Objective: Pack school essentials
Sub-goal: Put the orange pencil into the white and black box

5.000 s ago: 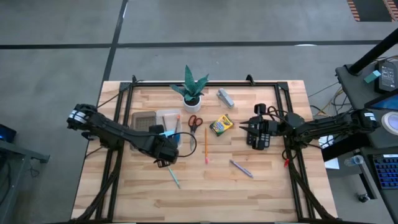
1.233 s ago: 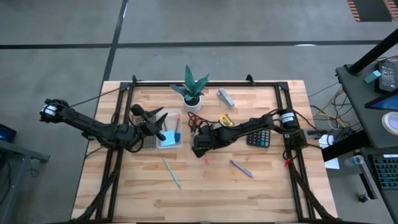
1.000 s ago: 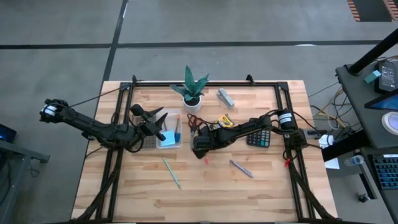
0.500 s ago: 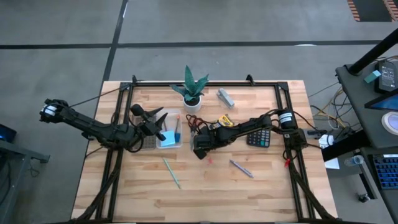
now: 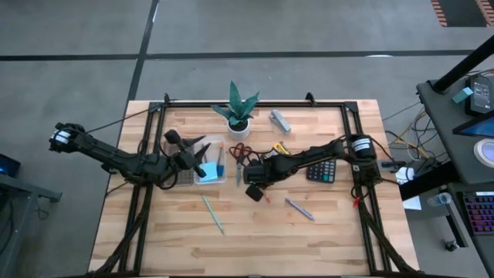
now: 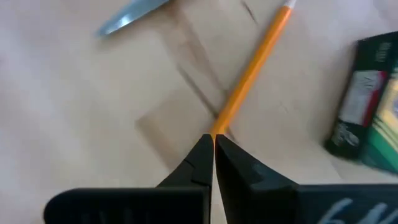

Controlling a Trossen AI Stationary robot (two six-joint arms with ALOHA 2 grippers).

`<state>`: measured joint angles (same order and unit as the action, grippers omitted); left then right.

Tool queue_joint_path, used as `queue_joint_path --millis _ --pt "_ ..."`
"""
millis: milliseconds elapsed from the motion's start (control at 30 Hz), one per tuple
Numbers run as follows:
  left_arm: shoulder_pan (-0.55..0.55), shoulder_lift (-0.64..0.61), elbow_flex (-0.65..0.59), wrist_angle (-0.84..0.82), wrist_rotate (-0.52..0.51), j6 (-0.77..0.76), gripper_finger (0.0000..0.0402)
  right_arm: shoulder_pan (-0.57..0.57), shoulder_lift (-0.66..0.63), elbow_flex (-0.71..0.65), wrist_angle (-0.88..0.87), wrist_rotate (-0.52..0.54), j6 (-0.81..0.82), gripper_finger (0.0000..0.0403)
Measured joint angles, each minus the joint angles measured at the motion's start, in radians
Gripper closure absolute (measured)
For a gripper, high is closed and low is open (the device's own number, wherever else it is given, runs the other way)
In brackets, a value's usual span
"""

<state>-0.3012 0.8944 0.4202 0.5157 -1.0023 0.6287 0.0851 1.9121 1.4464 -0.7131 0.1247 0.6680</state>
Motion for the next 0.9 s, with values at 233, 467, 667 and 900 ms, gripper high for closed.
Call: queue_joint_path --millis 233,467,667,900 --pt "0.000 -0.011 0.000 0.000 0.429 -0.072 0.0274 0.039 -0.119 -0.013 -0.074 -0.001 -0.115 0.0395" --pt "0.001 -0.012 0.000 0.014 0.526 -0.101 0.0274 0.078 -0.253 -0.123 0.037 0.022 -0.131 0.0394" --pt "0.001 -0.011 0.000 0.060 0.526 -0.100 0.0274 0.079 -0.265 -0.295 0.354 0.096 -0.085 0.0394" --pt "0.001 -0.009 -0.001 0.059 0.525 -0.099 0.0274 0.075 -0.190 -0.431 0.632 0.306 0.019 0.0394"
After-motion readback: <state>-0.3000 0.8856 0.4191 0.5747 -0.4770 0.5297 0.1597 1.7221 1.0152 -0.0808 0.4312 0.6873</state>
